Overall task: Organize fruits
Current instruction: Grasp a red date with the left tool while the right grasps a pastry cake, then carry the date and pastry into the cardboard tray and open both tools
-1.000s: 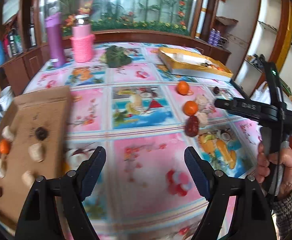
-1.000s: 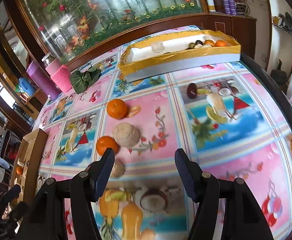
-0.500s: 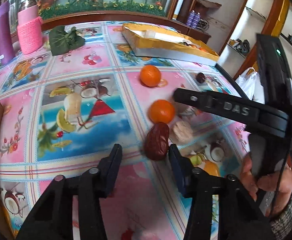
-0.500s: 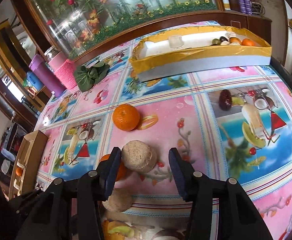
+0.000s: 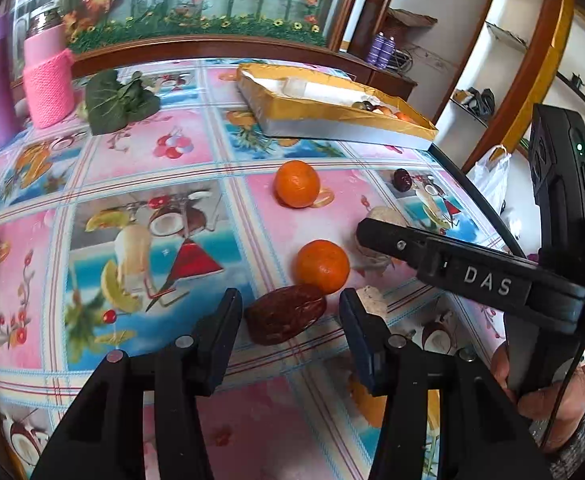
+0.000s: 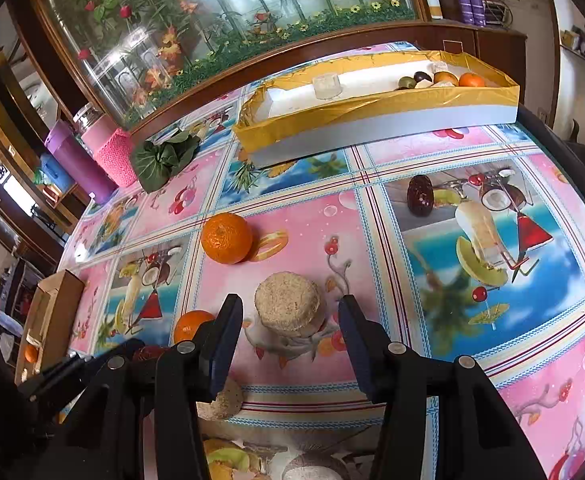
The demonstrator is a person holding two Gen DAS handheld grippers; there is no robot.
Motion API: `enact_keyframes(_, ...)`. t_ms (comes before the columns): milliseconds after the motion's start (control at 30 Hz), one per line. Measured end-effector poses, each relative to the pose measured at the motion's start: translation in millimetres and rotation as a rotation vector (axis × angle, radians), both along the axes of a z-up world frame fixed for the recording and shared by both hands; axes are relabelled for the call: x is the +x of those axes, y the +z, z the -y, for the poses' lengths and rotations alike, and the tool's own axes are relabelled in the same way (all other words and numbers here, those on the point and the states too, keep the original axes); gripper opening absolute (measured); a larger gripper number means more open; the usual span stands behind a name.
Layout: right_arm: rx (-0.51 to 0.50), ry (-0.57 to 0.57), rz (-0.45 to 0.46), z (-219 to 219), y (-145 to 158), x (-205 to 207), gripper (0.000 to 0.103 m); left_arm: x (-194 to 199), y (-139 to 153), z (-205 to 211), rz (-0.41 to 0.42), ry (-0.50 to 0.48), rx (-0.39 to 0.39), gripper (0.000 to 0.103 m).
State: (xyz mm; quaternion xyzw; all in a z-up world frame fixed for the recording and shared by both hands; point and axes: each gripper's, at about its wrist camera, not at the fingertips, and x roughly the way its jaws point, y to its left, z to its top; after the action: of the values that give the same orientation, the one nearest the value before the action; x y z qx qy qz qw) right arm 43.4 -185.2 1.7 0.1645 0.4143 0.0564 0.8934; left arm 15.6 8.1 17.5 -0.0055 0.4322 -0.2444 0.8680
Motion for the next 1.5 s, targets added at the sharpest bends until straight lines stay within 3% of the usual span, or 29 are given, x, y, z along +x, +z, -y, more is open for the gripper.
enact_keyframes(33, -0.005, 0.004, 0.001, 0, 0, -1, 0.052, 0, 0, 1, 0.001, -0.005, -0.001, 0.049)
enact_keyframes(67, -0.007, 0.005, 0.001, 0, 0, -1, 0.039, -1, -1, 1, -0.002, -0.011, -0.001, 0.048)
enact_keyframes(100, -0.005, 0.007, -0.004, 1, -1, -1, 0.039, -1, -2, 1, -0.011, -0.016, -0.001, 0.042)
enact_keyframes(633, -0.026, -0.053, 0.054, 5, 6, -12, 0.038, -13, 3, -19, -0.001, 0.027, -0.116, 0.042)
enact_keyframes(767, -0.059, -0.063, 0.06, 2, 16, -24, 0.039, -37, 21, -70, -0.046, 0.122, -0.23, 0.042)
enact_keyframes(900, -0.061, -0.011, 0.087, -17, 37, -50, 0.039, -81, 47, -153, 0.005, 0.282, -0.25, 0.042)
enact_keyframes(1000, -0.042, 0.056, 0.11, -50, 50, -63, 0.039, -104, 55, -214, 0.033, 0.443, -0.202, 0.042)
enact_keyframes(1100, -0.023, 0.16, 0.124, -104, 56, -70, 0.039, -126, 53, -272, 0.068, 0.627, -0.076, 0.043)
enact_keyframes(1200, -0.024, 0.289, 0.117, -167, 52, -78, 0.039, -142, 42, -312, 0.063, 0.741, 0.011, 0.043)
enact_keyframes(1400, -0.041, 0.483, 0.081, -269, 38, -92, 0.04, -148, 19, -352, 0.01, 0.799, 0.024, 0.043)
enact_keyframes(1500, -0.07, 0.548, 0.077, -307, 32, -100, 0.04, -146, 17, -356, 0.023, 0.789, 0.033, 0.043)
